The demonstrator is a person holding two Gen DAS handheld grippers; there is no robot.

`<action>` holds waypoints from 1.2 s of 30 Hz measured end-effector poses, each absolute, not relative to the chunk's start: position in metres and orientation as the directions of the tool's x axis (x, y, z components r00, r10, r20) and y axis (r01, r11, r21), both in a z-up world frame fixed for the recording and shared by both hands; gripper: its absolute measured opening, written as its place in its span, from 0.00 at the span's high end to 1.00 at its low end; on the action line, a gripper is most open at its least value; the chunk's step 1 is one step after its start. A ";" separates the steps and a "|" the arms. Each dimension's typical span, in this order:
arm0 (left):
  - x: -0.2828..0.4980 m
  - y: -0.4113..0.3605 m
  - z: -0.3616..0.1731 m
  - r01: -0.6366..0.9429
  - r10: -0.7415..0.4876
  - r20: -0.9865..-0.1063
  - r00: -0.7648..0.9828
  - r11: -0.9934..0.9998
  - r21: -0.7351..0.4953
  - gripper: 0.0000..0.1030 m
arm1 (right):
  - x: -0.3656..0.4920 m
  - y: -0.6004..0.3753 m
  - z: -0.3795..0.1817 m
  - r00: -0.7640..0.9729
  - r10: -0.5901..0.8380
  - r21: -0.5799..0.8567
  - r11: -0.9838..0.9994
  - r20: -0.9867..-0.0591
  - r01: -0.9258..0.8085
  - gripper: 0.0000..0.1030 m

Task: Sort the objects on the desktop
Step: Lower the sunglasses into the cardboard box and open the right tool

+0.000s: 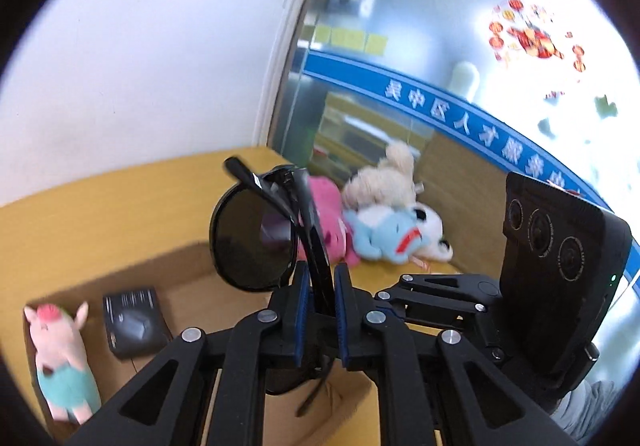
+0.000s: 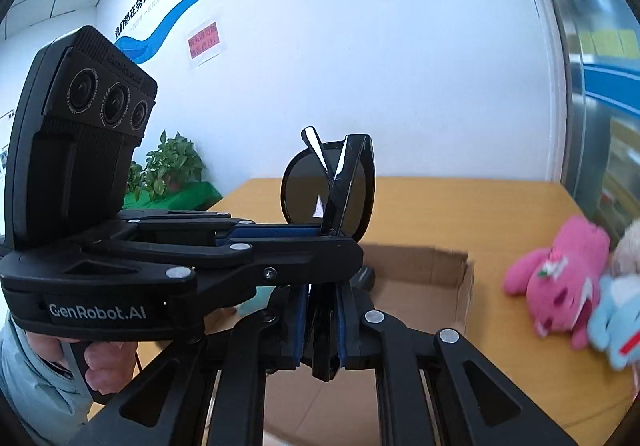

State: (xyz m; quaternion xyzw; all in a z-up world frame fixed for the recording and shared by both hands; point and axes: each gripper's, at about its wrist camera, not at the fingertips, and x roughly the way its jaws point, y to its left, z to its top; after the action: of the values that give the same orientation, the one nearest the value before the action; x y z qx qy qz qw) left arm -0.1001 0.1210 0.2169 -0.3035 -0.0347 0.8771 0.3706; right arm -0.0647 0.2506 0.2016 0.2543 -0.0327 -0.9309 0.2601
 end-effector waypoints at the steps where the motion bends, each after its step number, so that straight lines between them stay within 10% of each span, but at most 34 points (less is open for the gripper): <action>1: -0.108 0.119 0.222 -0.626 0.670 -0.500 -0.548 -0.725 -0.286 0.90 | -0.073 0.250 0.207 -0.734 -0.503 0.191 -0.861 -0.456 0.471 0.90; 10: -0.183 0.100 0.214 -0.581 0.685 -0.484 -0.544 -0.724 -0.372 0.91 | -0.166 0.233 0.223 -0.699 -0.501 0.180 -0.857 -0.510 0.483 0.90; 36: -0.326 0.123 -0.030 -0.246 0.581 -0.784 -0.218 -0.810 -0.532 0.85 | -0.327 0.228 -0.019 -0.281 -0.395 0.345 -0.914 -0.875 0.214 0.90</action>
State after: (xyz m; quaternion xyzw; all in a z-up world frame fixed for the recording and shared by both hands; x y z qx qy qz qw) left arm -0.3258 0.1235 -0.0299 -0.5641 -0.1488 0.7661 0.2699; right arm -0.3271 0.2284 -0.0189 0.5684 -0.0798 -0.7962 0.1914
